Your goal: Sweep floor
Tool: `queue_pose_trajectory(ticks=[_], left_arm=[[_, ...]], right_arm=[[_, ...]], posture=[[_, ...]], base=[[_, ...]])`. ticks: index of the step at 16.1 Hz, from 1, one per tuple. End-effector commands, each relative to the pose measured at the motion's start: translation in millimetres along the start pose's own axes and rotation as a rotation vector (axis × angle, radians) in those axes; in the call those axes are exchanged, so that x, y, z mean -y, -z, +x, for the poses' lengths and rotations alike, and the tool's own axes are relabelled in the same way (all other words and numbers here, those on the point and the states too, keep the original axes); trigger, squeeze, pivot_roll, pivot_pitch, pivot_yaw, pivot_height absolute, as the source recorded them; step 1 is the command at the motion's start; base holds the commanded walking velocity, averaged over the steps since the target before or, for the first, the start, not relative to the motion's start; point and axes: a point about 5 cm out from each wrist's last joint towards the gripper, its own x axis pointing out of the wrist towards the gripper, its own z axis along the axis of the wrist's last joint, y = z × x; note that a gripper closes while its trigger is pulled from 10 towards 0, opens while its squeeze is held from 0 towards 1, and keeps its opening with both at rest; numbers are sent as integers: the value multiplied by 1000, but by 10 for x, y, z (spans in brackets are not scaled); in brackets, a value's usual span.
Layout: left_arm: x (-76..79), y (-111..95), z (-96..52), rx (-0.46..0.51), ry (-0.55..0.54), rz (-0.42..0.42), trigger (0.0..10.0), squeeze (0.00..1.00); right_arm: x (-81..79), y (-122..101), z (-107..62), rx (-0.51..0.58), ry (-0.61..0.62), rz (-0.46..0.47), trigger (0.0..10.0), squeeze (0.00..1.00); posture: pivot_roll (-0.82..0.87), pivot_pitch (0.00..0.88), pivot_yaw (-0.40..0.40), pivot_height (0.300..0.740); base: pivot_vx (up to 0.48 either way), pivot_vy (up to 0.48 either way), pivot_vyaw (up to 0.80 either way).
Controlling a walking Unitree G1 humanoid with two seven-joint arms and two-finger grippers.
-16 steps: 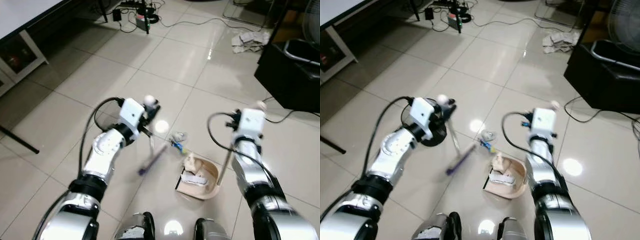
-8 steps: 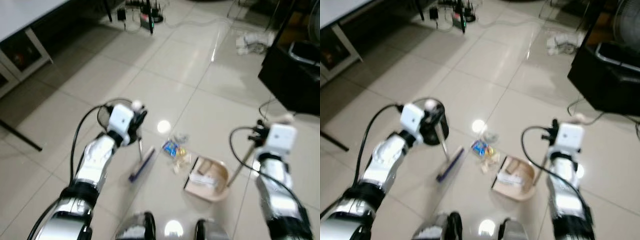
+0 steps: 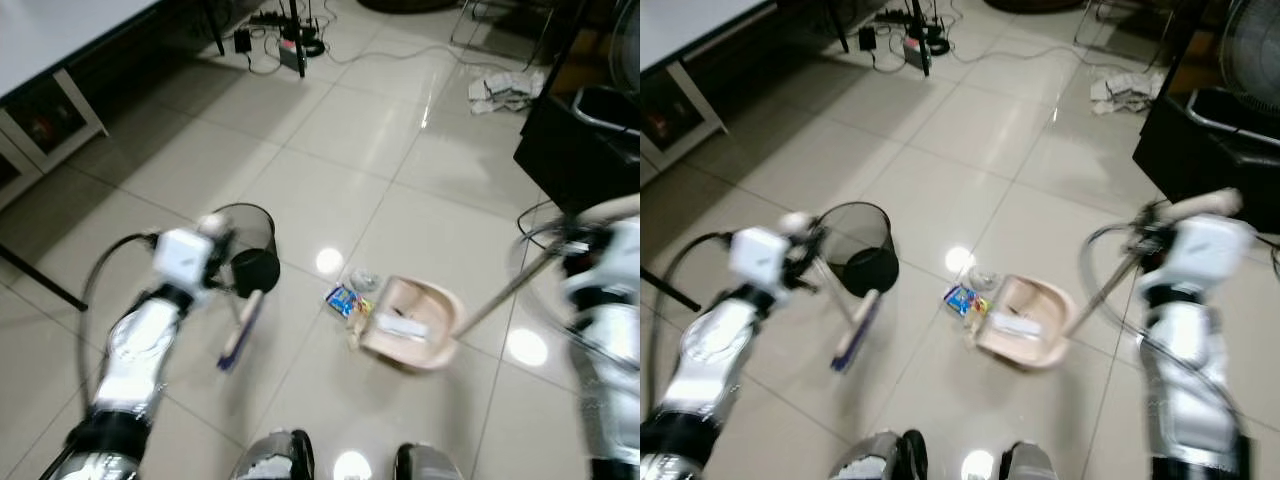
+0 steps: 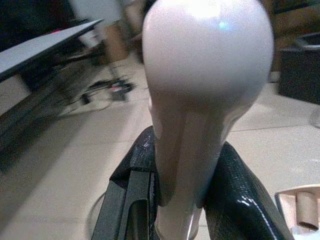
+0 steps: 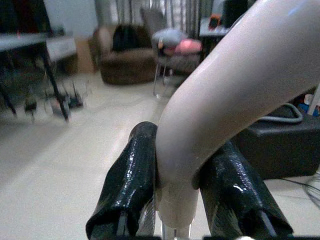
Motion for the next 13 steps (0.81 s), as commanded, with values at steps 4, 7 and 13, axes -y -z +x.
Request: queue_pose_trajectory(ticks=[4,7,13], left_arm=[[-3,43,-156,-42,-82,29,10000,0],[102,-26,-88,-37,-68,22,10000,0],[114,-79,-46,-35,-70,24,10000,0]], right_arm=[[-102,-221,30,64,-70,-77,10000,0],[-201,-69,-20,17,-85,-240,10000,0],[-27,134,-107,-7,59,8,10000,0]], posture=[[-58,33,112,740],[-50,21,114,740],[-37,32,119,740]], base=[[0,0,0],[0,0,0],[0,0,0]])
